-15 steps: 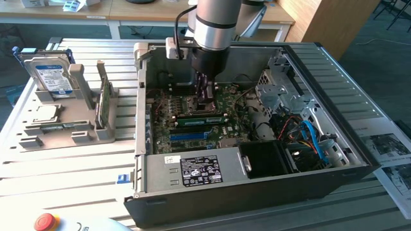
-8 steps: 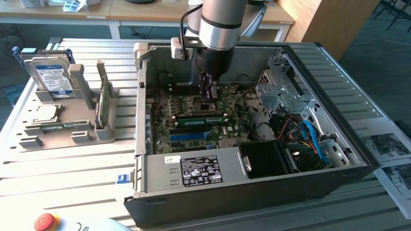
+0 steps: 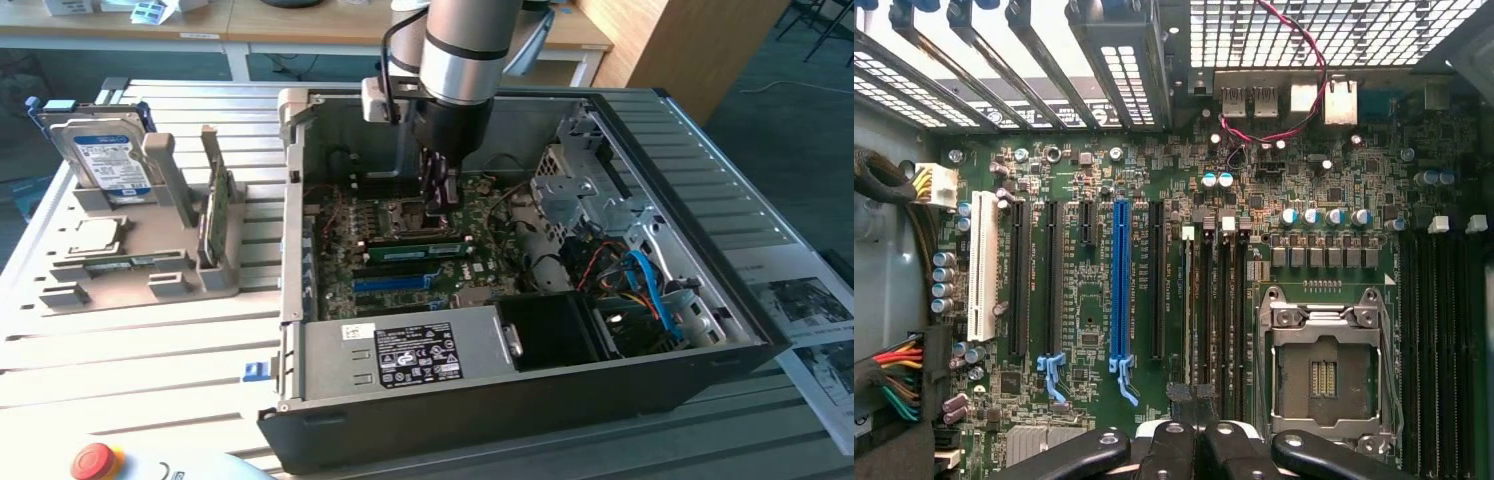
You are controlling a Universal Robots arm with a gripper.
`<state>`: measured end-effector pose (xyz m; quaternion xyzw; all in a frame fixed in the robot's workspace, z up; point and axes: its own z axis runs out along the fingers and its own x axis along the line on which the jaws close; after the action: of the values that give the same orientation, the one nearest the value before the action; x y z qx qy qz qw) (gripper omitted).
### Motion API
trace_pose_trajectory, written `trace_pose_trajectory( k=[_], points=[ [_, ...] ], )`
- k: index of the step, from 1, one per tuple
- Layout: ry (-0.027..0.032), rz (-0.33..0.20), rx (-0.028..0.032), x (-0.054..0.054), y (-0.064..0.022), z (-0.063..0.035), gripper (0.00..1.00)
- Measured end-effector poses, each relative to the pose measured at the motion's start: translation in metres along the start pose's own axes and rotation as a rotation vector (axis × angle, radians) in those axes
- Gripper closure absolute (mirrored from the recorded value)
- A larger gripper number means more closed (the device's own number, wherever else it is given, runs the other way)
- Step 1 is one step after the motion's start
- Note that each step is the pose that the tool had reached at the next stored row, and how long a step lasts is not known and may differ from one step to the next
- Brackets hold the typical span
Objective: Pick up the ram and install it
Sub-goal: 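Press down the ram until it locks into place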
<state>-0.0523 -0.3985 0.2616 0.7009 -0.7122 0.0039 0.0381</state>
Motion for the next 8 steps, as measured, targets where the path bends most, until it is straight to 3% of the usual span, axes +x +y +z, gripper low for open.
trace_pose_trajectory(
  k=[8],
  points=[
    [0.0001,0.000,-0.0004,0.0001,0.0001,-0.0014,0.90]
  ],
)
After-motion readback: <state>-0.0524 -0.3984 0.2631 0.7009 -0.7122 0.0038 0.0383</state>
